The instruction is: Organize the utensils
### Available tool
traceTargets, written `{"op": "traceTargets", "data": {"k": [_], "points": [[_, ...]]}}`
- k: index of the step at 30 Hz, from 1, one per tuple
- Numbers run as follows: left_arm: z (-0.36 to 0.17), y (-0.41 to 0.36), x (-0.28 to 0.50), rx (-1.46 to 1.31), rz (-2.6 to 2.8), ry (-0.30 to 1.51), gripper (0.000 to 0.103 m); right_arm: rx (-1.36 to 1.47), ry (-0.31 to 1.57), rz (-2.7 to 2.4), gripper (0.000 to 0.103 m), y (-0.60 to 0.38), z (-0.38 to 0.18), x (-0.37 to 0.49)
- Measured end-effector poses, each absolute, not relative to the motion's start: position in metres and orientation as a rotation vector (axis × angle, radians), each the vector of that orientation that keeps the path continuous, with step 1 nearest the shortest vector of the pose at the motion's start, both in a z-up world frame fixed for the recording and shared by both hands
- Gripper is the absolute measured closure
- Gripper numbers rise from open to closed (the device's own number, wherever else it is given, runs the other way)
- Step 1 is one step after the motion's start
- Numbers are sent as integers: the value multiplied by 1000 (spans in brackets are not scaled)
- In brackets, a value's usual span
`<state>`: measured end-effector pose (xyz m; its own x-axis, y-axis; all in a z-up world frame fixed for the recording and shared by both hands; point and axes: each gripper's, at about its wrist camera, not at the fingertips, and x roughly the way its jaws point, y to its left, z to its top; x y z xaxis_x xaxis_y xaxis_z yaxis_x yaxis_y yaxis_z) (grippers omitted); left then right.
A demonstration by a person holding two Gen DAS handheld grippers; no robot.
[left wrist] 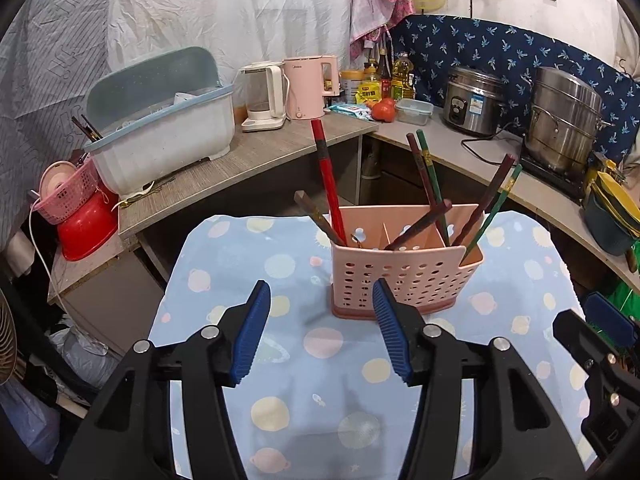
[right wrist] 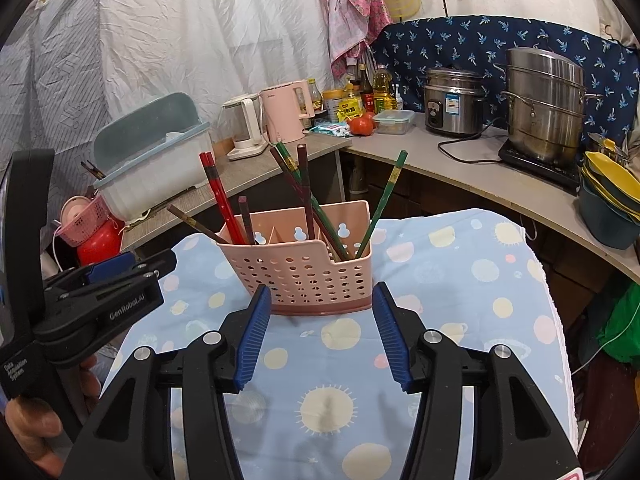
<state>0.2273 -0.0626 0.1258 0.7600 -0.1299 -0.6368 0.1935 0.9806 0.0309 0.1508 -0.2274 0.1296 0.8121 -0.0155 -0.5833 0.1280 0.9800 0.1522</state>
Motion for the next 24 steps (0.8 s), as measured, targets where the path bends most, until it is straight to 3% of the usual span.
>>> {"op": "traceTargets", "data": {"k": [6, 12, 17, 21, 24], "points": [[122, -64, 223, 109, -167, 688, 51, 189, 625, -76, 49, -227, 129, 151], [121, -66, 221, 120, -161, 685, 44, 184, 632, -80, 42, -223, 126, 154], [120, -67, 219, 126, -149, 676, 23, 168, 628, -91, 28, -219, 126, 155], [117, -69, 216, 136, -139, 668, 15, 140, 627, -105, 19, -215, 126, 155], [116, -68, 216, 138, -137, 677, 11, 128, 633, -108, 19, -213, 125, 155]]}}
